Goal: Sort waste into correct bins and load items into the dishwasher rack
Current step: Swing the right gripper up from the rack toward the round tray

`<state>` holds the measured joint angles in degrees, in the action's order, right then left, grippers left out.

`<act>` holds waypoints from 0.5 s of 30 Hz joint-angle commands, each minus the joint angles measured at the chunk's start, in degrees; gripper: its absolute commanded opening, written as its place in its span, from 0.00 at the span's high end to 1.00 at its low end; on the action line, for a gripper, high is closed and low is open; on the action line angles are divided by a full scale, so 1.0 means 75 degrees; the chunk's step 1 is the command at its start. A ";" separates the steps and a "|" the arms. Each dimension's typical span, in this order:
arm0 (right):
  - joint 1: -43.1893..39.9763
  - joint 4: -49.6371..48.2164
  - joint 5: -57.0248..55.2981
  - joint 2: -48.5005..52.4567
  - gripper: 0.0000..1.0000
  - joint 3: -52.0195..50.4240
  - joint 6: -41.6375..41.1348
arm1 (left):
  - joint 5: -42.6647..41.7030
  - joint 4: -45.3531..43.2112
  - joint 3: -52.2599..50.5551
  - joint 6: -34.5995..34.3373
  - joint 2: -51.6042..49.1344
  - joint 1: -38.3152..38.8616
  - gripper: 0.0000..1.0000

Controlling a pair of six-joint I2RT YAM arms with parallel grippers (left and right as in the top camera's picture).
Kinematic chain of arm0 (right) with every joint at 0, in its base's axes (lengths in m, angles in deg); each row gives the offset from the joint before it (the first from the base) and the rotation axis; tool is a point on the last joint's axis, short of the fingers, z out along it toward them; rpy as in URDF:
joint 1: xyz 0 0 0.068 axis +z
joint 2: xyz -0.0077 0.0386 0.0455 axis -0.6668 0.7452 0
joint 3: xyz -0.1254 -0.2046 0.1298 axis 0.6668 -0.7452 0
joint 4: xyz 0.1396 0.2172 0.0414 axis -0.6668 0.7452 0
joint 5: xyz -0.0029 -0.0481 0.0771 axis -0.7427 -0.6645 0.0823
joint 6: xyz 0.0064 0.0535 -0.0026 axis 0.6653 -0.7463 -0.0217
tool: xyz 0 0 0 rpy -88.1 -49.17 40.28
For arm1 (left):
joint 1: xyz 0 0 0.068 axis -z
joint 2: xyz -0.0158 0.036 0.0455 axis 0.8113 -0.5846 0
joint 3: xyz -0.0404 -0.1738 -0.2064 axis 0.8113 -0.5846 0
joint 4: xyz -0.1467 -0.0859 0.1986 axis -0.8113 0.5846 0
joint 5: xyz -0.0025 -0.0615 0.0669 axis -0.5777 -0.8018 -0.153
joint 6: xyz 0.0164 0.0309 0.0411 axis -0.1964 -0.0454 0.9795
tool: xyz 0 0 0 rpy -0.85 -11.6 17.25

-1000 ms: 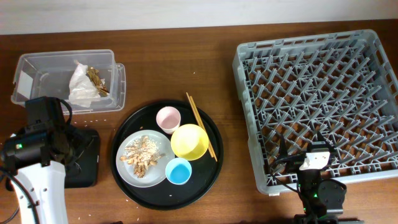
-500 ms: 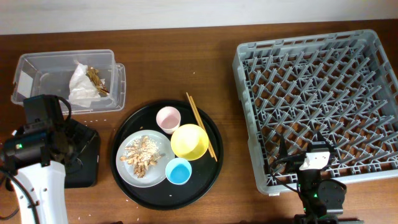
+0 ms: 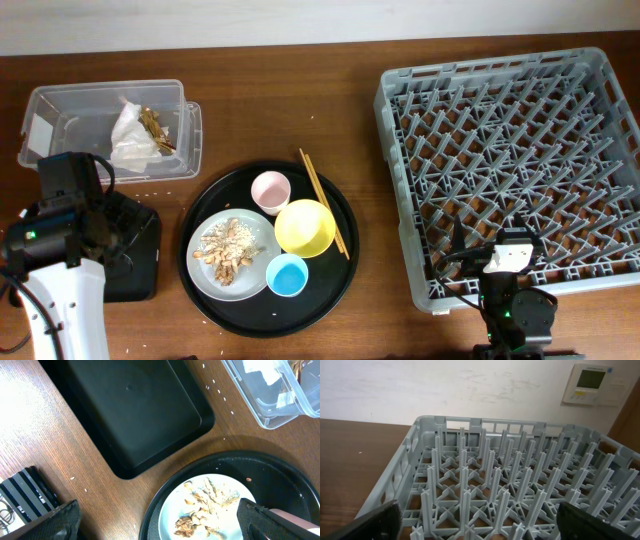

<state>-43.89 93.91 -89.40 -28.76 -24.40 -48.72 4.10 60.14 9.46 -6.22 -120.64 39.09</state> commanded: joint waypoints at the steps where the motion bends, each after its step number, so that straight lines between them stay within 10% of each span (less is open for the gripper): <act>1: -0.0035 -0.0032 0.0743 -0.0067 0.01 -0.0055 0.0047 | -0.0079 -0.0006 -0.0052 -0.0073 0.0096 -0.0041 0.01; 15: -0.0029 -0.2308 0.7463 -0.0064 0.01 -0.0055 -0.0420 | -0.0079 -0.0006 -0.0052 -0.0073 0.0096 -0.0041 0.01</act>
<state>-43.89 81.46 -44.30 -28.78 -24.50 -48.76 3.70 60.14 9.46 -6.22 -120.64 39.09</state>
